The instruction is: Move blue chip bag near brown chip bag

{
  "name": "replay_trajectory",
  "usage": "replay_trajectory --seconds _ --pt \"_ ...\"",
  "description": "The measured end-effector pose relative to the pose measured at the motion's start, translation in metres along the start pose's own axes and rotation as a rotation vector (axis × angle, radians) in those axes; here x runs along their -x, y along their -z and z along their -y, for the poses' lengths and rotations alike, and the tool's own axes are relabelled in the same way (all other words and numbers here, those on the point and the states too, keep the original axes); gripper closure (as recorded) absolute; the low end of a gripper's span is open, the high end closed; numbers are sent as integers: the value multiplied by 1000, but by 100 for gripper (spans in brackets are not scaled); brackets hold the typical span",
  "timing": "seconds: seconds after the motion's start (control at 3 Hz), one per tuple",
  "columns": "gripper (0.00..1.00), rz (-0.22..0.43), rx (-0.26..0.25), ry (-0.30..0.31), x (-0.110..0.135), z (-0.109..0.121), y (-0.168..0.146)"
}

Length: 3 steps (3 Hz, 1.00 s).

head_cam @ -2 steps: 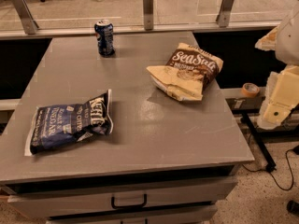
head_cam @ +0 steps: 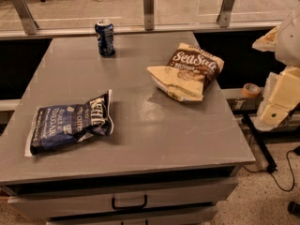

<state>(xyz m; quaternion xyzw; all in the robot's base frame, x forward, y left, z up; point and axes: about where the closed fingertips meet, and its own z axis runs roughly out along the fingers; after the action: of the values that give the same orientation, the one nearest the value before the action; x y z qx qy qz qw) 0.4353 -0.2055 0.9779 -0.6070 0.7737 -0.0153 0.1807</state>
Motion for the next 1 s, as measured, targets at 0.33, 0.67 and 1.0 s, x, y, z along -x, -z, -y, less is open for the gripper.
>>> replay_trajectory --seconds 0.33,0.67,1.0 --pt "0 141 -6 59 27 -25 -6" --pt "0 304 -29 154 71 -52 -20" --pt "0 490 -61 222 162 -73 -31"
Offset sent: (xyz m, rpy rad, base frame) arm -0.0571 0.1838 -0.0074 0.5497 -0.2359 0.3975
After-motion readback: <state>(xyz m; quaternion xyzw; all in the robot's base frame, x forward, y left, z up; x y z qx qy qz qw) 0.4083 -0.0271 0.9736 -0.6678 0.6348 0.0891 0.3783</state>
